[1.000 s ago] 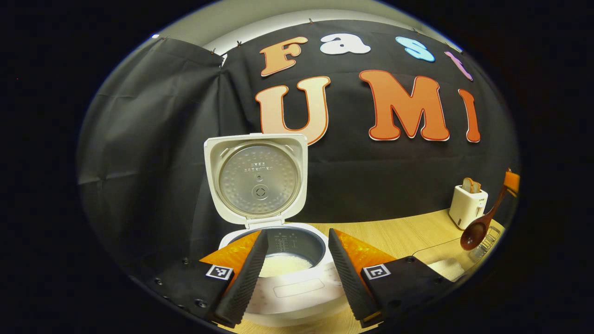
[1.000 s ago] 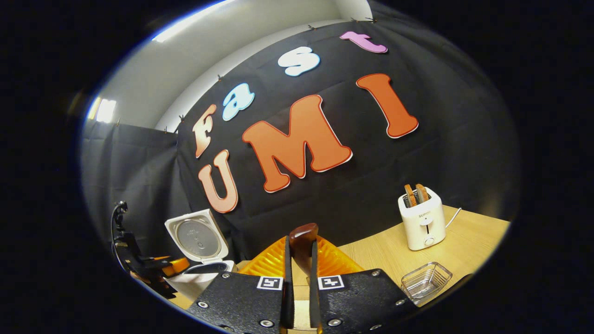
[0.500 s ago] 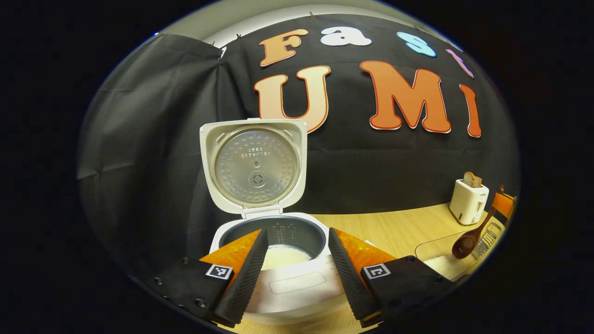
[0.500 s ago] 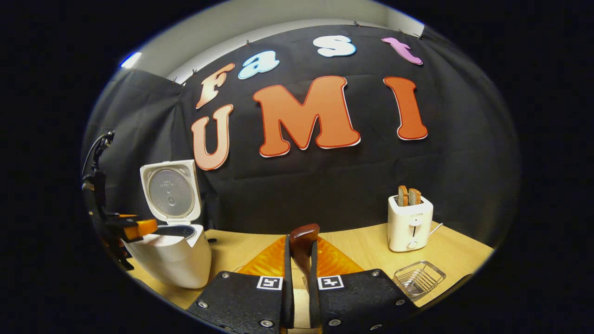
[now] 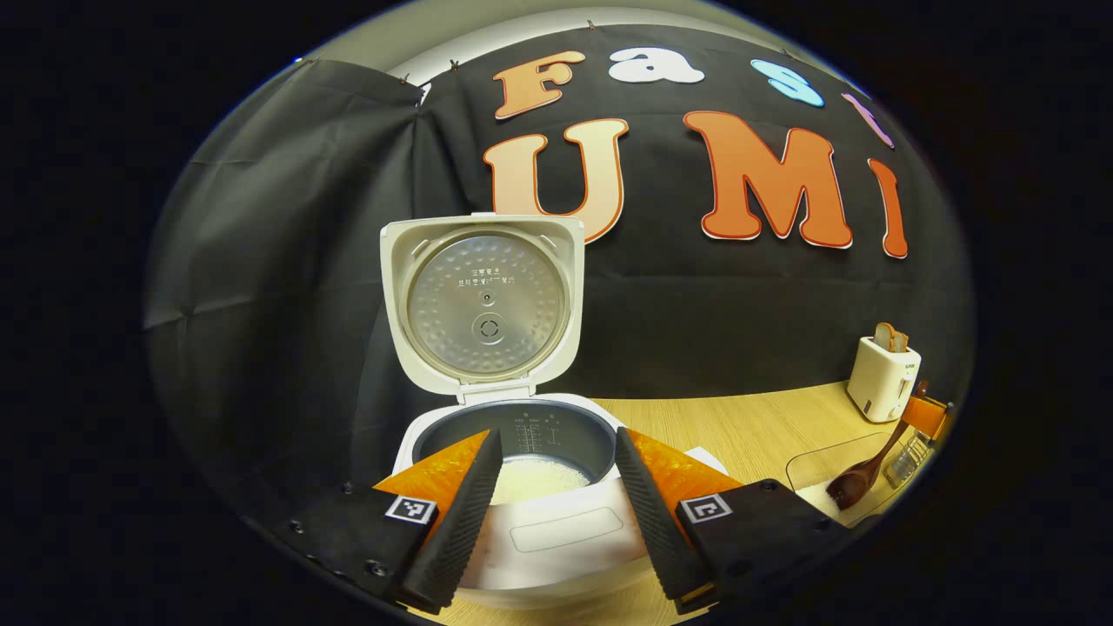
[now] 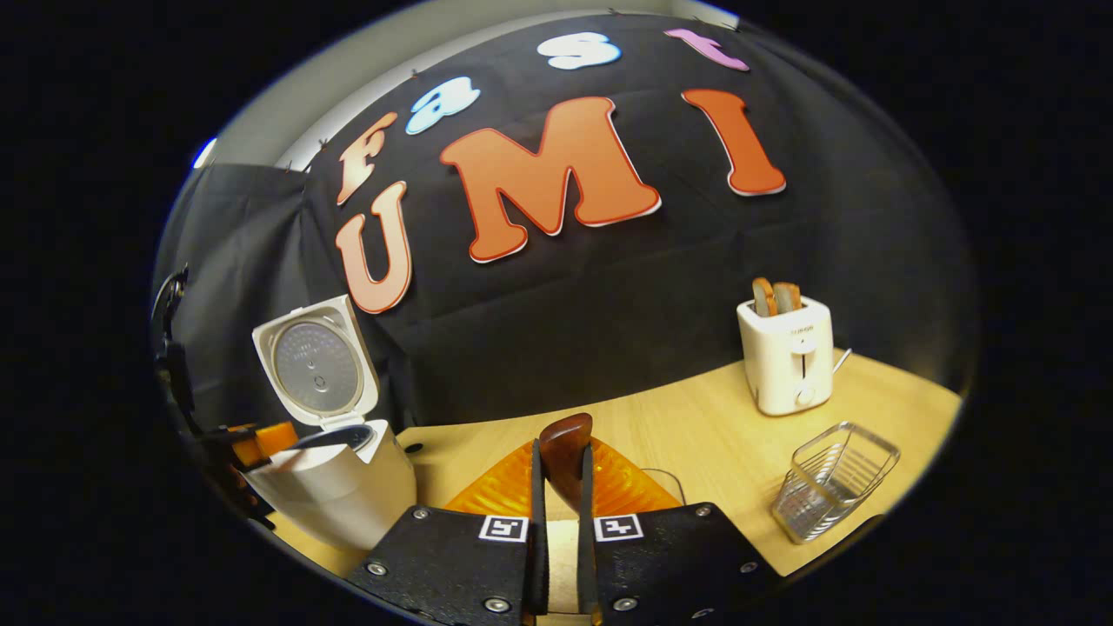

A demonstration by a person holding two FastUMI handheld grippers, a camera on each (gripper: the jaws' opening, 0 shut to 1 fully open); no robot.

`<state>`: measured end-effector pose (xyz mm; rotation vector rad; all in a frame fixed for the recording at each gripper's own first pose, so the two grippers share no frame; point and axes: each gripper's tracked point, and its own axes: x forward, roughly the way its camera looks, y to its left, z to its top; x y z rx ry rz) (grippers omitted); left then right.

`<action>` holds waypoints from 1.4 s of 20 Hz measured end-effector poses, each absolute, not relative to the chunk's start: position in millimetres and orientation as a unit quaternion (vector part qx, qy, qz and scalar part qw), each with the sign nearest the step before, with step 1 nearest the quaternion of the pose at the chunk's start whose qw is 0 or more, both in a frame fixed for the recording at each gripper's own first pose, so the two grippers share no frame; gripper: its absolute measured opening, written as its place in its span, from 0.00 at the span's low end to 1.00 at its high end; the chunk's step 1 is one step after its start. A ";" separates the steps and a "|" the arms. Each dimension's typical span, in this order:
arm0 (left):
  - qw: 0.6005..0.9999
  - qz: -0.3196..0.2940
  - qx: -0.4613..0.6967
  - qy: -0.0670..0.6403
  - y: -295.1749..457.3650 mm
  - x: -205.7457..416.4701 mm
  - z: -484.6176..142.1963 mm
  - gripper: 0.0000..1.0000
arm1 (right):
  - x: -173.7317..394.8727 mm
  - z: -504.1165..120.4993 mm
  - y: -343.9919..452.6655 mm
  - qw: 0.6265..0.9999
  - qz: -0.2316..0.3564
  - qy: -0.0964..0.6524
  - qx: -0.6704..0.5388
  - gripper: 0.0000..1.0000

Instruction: Close the left gripper, press the button to open the rice cooker; take a wooden spoon from the chopstick holder with the right hand, scoop a spoonful of rice and pour it into the rice cooker, then put the wooden spoon back into the chopstick holder.

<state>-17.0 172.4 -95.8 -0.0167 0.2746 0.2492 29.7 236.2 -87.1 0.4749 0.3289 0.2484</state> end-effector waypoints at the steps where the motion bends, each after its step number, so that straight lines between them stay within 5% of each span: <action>1: 0.983 0.125 -0.009 0.137 173.4 -17.5 -96.4 0.87 | 31.7 -88.6 236.6 0.943 0.124 0.170 0.257 0.13; 21: 0.982 0.127 -0.020 0.136 177.5 -24.9 -95.2 0.86 | 27.3 -99.4 253.3 0.821 0.163 0.283 0.468 0.13; 28: 0.981 0.131 -0.021 0.138 180.0 -27.5 -96.5 0.85 | 24.1 -123.0 251.1 0.738 0.150 0.329 0.569 0.13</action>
